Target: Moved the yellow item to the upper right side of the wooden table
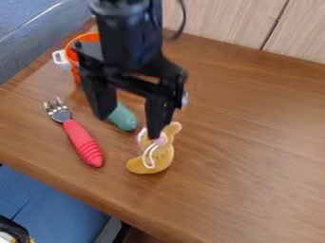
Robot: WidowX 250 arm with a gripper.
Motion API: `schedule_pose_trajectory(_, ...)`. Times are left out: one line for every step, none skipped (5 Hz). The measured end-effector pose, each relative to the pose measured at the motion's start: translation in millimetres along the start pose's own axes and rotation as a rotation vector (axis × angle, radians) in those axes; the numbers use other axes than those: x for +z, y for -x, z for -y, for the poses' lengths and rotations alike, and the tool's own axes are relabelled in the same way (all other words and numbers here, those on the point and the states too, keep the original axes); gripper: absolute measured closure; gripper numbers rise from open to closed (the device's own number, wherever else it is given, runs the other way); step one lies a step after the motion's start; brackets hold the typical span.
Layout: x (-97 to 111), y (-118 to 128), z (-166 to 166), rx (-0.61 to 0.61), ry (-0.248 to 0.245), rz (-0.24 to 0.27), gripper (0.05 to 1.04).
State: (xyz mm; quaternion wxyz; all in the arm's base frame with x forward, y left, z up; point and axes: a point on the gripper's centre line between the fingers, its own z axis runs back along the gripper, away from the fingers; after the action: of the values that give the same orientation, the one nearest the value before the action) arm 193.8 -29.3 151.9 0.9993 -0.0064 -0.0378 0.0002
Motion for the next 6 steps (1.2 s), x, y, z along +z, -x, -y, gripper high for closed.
schedule_pose_trajectory(-17.0,-2.6,1.9,0.000,-0.002,-0.015,0.083)
schedule_pose_trajectory(-40.5,-7.4,3.9,-0.011,0.000,-0.070,0.083)
schedule_pose_trajectory(-53.2,-11.2,3.7,-0.001,-0.010,-0.085,0.085)
schedule_pose_trajectory(-64.4,-12.4,7.3,-0.034,0.004,-0.131,0.120)
schedule_pose_trajectory(-64.6,-14.1,7.4,-0.044,-0.008,-0.123,0.386)
schedule_pose_trajectory(-64.0,-14.0,10.6,-0.060,0.011,-0.121,0.627)
